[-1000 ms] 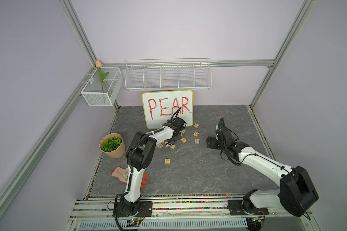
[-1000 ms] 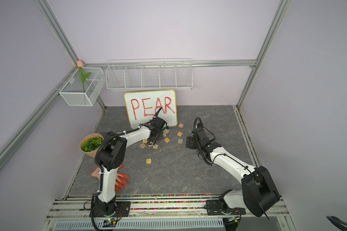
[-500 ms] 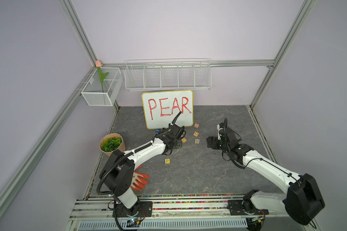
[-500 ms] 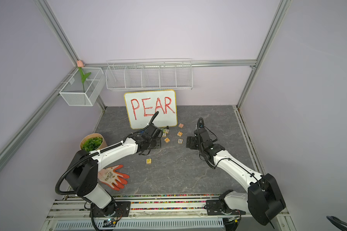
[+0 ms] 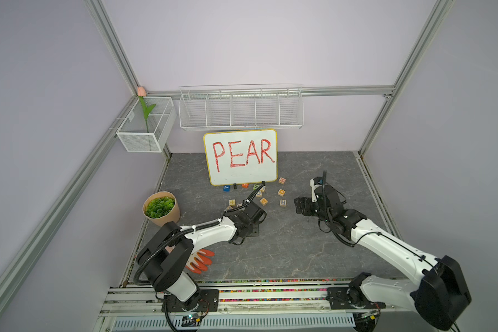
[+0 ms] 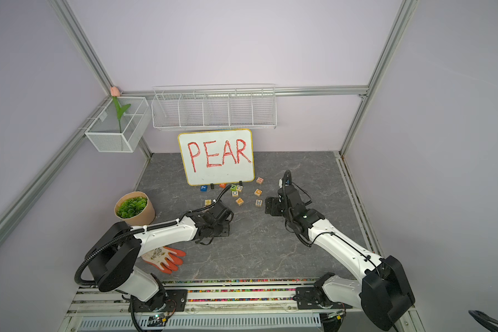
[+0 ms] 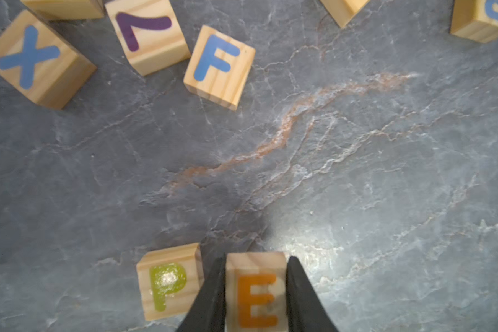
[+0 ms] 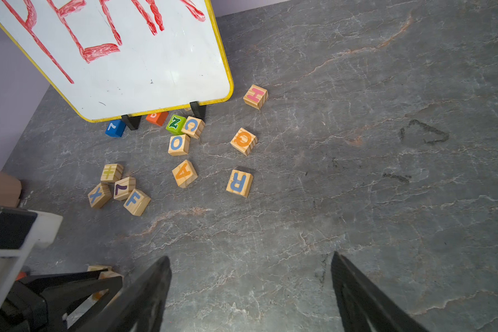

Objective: Spell the uppercase word “pear” with letter blocks
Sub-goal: Place the letter block at the center of the board.

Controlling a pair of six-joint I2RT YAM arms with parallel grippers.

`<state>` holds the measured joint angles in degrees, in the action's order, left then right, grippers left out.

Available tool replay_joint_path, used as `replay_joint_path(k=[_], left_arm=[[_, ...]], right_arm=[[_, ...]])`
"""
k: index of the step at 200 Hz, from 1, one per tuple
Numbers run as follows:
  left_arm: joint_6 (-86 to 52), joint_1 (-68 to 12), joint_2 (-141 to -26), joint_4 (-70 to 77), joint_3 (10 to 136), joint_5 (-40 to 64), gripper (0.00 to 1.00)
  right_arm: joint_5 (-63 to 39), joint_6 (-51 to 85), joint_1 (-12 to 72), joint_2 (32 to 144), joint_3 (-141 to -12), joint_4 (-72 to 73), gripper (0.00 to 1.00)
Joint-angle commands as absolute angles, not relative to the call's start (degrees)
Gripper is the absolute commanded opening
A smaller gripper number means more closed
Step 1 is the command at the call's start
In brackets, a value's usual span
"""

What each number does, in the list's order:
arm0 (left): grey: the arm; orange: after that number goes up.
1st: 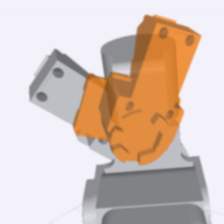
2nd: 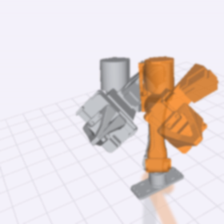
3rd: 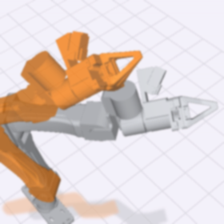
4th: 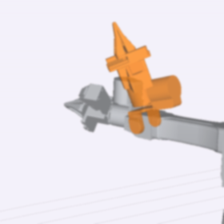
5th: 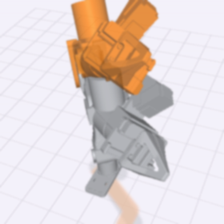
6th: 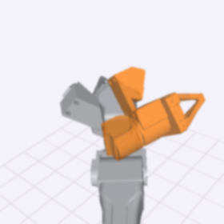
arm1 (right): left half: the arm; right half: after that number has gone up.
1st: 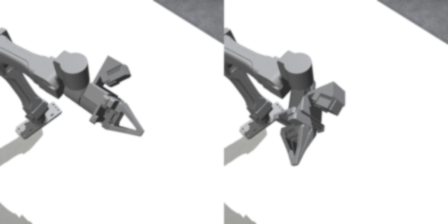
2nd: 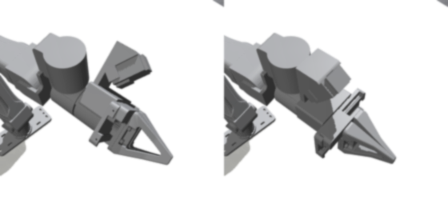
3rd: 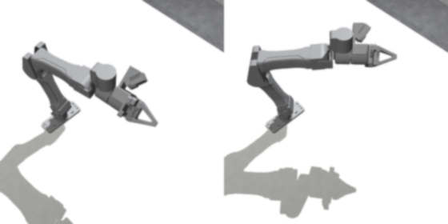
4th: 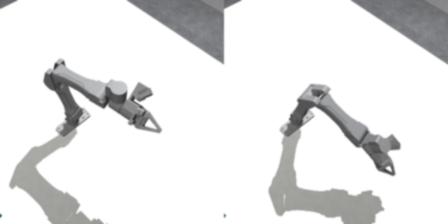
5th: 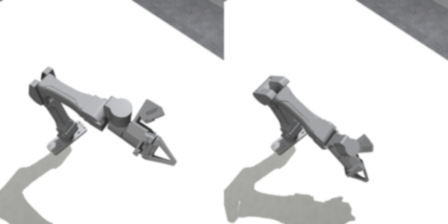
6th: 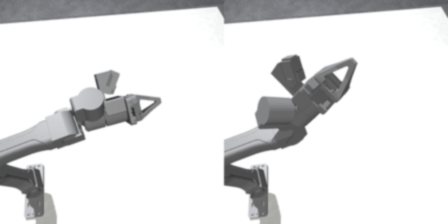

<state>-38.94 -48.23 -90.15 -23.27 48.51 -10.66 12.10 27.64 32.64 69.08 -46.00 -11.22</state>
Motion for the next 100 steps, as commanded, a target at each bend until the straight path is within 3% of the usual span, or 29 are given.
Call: replay_joint_path(k=[1,100], left_arm=[[-39.95,-48.36,-90.98,-20.45,48.33,-11.51,0.29],[-40.83,-48.43,-92.84,-22.3,47.73,-13.64,0.29]], right_arm=[[12.91,27.71,33.05,67.15,-45.79,-11.34,0.89],[13.36,27.76,33.23,66.87,-45.7,-12.83,0.89]])
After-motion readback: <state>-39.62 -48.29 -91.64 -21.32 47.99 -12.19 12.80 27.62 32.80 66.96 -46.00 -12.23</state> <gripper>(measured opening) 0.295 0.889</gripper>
